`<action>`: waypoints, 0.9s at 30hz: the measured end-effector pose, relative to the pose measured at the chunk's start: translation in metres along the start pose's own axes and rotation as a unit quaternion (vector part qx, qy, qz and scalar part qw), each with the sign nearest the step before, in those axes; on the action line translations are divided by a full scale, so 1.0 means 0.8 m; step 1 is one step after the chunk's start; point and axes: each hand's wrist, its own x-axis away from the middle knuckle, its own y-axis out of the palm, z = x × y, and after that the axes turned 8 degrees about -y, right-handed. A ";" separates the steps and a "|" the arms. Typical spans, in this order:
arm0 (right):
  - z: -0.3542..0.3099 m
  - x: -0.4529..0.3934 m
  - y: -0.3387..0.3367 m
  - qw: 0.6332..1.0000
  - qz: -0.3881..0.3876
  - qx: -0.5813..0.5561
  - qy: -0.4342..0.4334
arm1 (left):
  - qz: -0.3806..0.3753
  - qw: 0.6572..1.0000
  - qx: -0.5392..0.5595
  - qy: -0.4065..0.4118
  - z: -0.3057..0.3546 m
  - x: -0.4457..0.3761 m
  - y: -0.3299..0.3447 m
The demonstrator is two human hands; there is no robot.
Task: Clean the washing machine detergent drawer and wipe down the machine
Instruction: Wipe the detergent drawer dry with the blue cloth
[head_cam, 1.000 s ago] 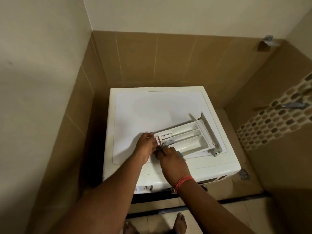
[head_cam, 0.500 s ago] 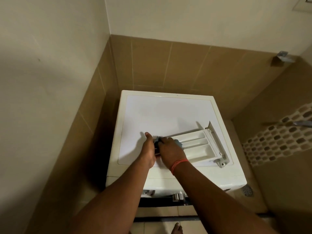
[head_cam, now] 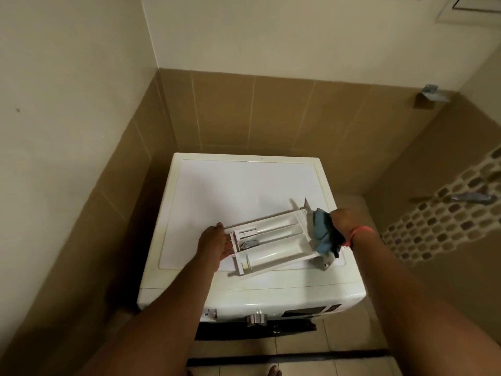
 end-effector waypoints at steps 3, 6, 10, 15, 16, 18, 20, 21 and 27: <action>0.014 -0.004 -0.005 0.991 -0.057 -0.115 0.027 | 0.071 0.996 -0.033 0.035 0.001 -0.005 0.007; 0.023 -0.005 -0.006 0.984 -0.071 -0.163 0.006 | 0.121 0.988 -0.052 0.076 0.009 -0.003 0.006; 0.028 -0.002 -0.009 0.959 -0.074 -0.274 -0.012 | 0.106 0.988 0.022 0.112 0.016 0.017 0.008; 0.024 -0.003 -0.007 0.943 -0.057 -0.320 -0.070 | 0.088 0.981 0.064 0.161 0.007 0.040 0.014; 0.024 0.000 -0.006 0.944 -0.057 -0.314 -0.078 | 0.086 0.980 0.062 0.167 0.005 0.042 0.016; 0.024 0.004 -0.005 0.945 -0.061 -0.311 -0.086 | 0.083 0.979 0.066 0.172 0.002 0.047 0.019; 0.027 0.005 -0.004 0.947 -0.059 -0.307 -0.076 | 0.086 0.978 0.062 0.180 0.001 0.052 0.019; 0.029 0.006 -0.003 0.947 -0.060 -0.309 -0.068 | 0.088 0.977 0.052 0.188 0.000 0.055 0.019; 0.038 0.011 -0.014 0.965 -0.068 -0.243 -0.073 | 0.098 0.963 -0.050 0.247 -0.009 0.064 0.014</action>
